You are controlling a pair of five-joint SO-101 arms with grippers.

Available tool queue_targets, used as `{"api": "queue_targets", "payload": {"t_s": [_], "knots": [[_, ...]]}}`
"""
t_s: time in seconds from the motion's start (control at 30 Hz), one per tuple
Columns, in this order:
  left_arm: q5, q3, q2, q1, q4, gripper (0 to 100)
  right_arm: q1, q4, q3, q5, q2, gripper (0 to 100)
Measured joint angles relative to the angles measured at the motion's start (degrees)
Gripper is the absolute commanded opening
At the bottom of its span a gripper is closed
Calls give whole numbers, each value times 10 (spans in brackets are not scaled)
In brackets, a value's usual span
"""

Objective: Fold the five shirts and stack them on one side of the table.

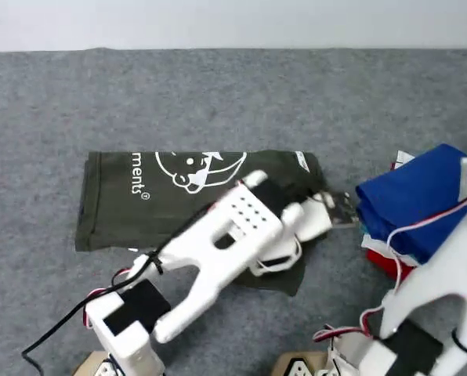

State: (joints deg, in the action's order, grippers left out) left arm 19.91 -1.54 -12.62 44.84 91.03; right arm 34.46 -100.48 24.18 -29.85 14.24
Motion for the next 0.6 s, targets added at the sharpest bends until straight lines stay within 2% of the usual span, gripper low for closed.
{"api": "queue_targets", "payload": {"t_s": [0.23, 0.5, 0.6], "knots": [[9, -10, -42, 29, -39, 189, 4, 0, -67, -19, 59, 22], [8, 36, -135, 34, -40, 181, 4, 0, -84, -25, 81, 20], [8, 52, -162, 34, -40, 99, 4, 0, -84, -25, 81, 20]]}}
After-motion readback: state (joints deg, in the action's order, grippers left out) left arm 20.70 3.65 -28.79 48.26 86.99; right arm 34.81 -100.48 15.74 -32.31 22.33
